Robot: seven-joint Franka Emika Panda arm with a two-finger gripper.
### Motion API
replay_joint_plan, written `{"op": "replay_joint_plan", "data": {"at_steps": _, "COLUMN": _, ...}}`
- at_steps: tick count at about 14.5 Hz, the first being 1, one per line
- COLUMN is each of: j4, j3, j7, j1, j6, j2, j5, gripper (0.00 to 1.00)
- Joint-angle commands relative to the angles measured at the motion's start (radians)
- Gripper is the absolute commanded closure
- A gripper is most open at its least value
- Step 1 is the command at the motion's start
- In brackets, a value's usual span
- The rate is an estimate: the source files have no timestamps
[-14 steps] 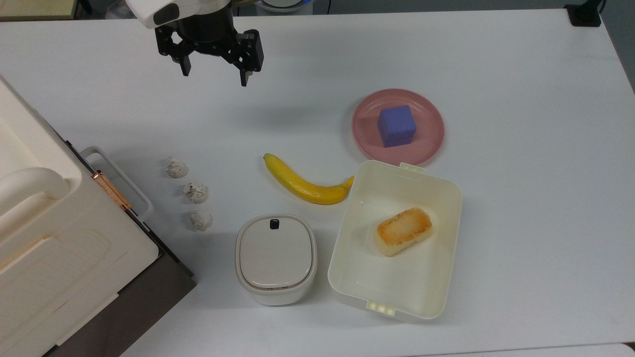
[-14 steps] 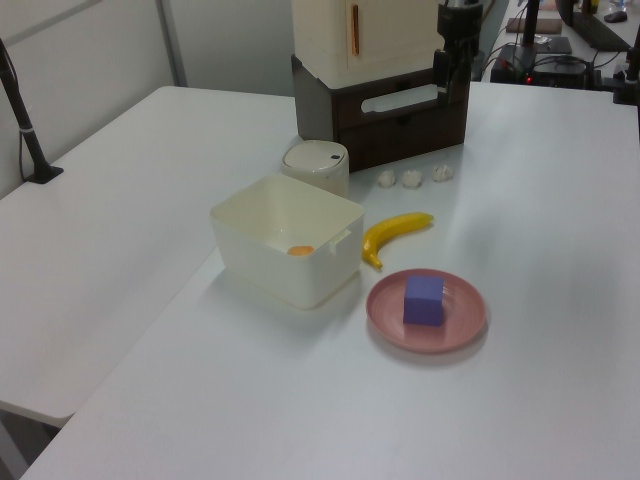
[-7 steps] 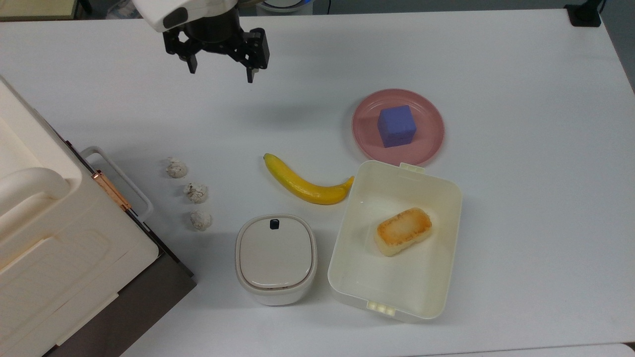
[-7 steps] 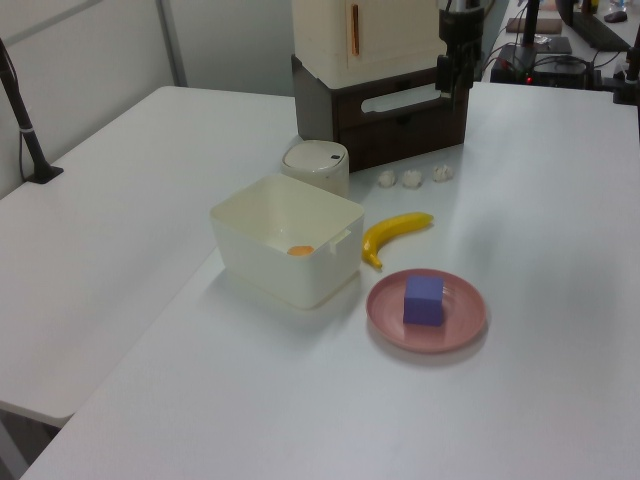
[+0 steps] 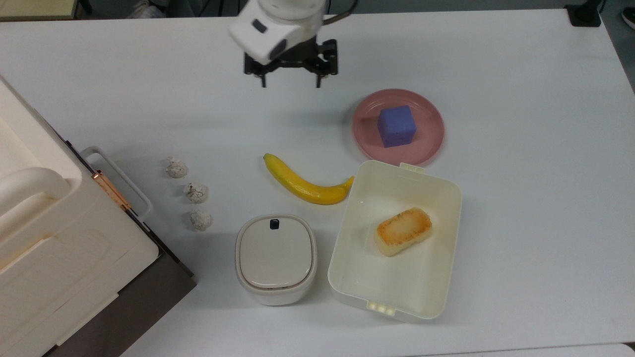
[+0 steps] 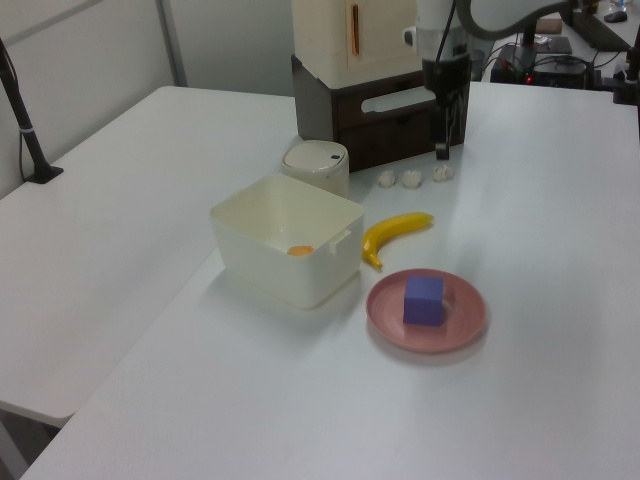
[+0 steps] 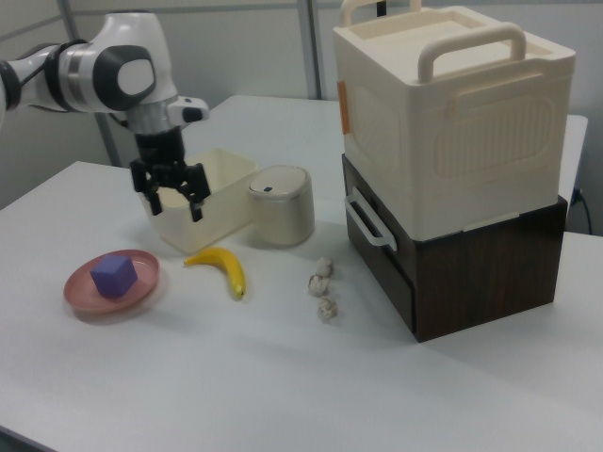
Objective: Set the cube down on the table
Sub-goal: 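Move the open gripper toward the purple cube on the pink plate, then lower the gripper around the purple cube and close it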
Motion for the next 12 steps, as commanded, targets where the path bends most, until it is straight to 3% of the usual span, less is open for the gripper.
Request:
{"op": "replay_joint_plan", "data": {"at_steps": 1, "j4": -0.034, "j3": -0.014, "j7": -0.012, "j1": 0.102, "j6": 0.043, "j2": 0.016, "j5": 0.063, "gripper": 0.0}}
{"op": "replay_joint_plan", "data": {"at_steps": 7, "j4": -0.057, "j3": -0.008, "j7": -0.009, "j1": 0.197, "j6": 0.158, "j2": 0.103, "j5": 0.082, "gripper": 0.0}}
{"op": "replay_joint_plan", "data": {"at_steps": 12, "j4": -0.059, "j3": -0.003, "j7": 0.084, "j1": 0.271, "j6": 0.27, "j2": 0.189, "j5": 0.082, "gripper": 0.0}}
